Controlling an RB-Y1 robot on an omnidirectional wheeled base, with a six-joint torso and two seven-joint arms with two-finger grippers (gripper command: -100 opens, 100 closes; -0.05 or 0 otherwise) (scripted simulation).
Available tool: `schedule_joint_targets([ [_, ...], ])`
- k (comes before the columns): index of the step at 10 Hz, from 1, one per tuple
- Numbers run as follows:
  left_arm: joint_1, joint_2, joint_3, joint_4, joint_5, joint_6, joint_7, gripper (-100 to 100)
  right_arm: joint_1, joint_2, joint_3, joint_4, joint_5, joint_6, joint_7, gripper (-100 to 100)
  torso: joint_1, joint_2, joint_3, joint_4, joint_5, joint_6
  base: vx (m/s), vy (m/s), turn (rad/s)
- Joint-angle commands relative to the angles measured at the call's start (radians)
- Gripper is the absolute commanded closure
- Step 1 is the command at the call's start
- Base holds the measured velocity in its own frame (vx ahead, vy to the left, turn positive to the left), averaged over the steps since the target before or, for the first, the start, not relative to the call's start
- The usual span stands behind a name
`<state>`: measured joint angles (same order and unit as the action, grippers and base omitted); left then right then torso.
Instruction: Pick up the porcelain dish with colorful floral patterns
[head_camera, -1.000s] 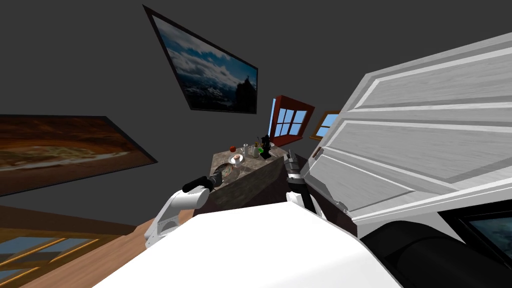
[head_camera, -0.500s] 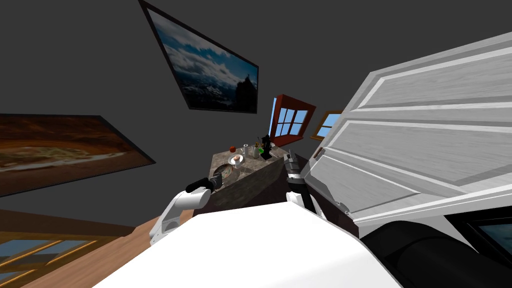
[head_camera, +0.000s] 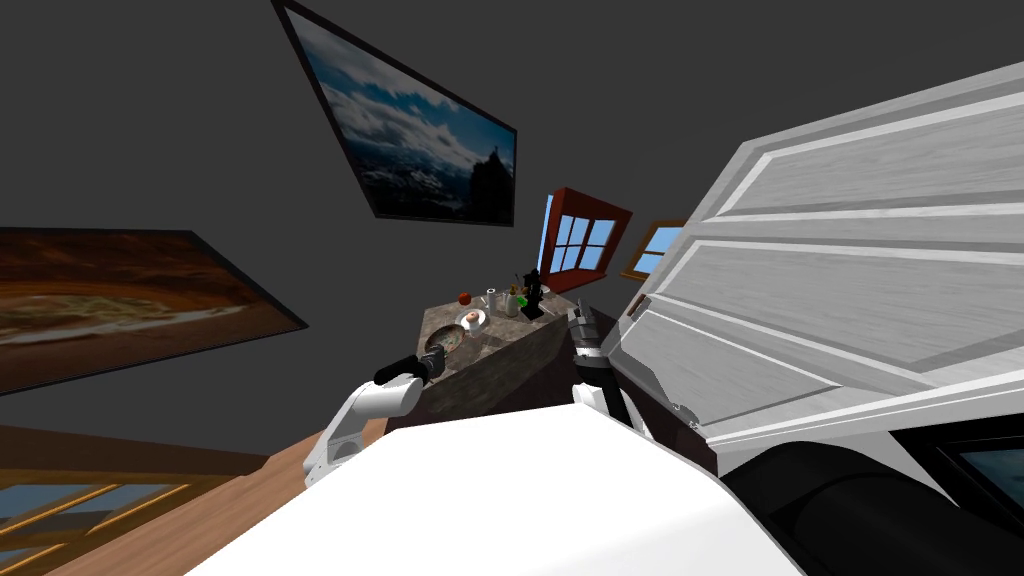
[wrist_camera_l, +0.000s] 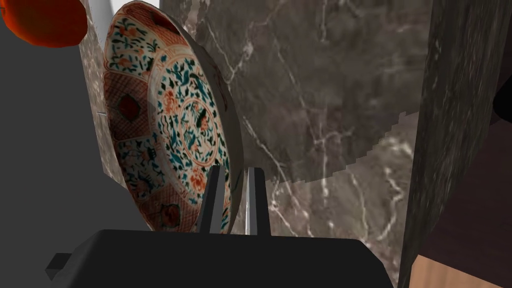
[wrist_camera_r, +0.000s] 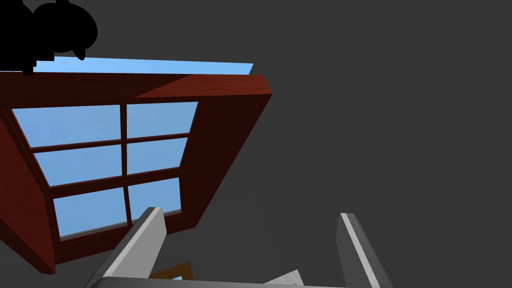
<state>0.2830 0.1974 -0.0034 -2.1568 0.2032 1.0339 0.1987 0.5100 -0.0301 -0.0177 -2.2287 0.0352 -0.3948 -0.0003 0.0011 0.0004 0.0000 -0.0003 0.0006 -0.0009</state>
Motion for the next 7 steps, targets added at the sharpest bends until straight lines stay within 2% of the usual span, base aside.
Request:
schedule_joint_targets([
  [1,0.0,0.0,0.0,0.0,0.0,0.0,0.0,100,0.0,0.0,0.0,0.0,0.0,0.0,0.0,0,0.0,0.0,0.0,0.0,0.0,0.0,0.0,0.0,0.0],
  [2,0.0,0.0,0.0,0.0,0.0,0.0,0.0,100,0.0,0.0,0.0,0.0,0.0,0.0,0.0,0,0.0,0.0,0.0,0.0,0.0,0.0,0.0,0.0,0.0],
  [3,0.001,0.0,0.0,0.001,0.0,0.001,0.001,0,0.0,0.0,0.0,0.0,0.0,0.0,0.0,0,0.0,0.0,0.0,0.0,0.0,0.0,0.0,0.0,0.0],
  [4,0.009,0.004,0.002,-0.033,0.005,0.025,0.006,100,0.0,0.0,0.0,0.0,0.0,0.0,0.0,0,0.0,0.001,0.001,0.001,-0.001,0.0,-0.015,0.005,0.015],
  [5,0.014,0.006,0.002,-0.048,0.007,0.036,0.008,100,0.0,0.0,0.0,0.0,0.0,0.0,0.0,0,0.0,0.002,0.001,0.001,-0.001,0.0,-0.026,0.007,0.02],
  [6,0.009,0.003,0.0,-0.036,0.003,0.027,0.007,100,0.0,0.0,0.0,0.0,0.0,0.0,0.0,0,0.0,0.003,0.002,0.001,-0.001,0.0,-0.012,0.003,0.006],
  [7,0.009,0.003,0.001,-0.038,0.003,0.031,0.008,0,0.0,0.0,0.0,0.0,0.0,0.0,0.0,0,0.0,0.002,0.002,0.001,-0.001,0.001,0.0,0.0,0.0],
])
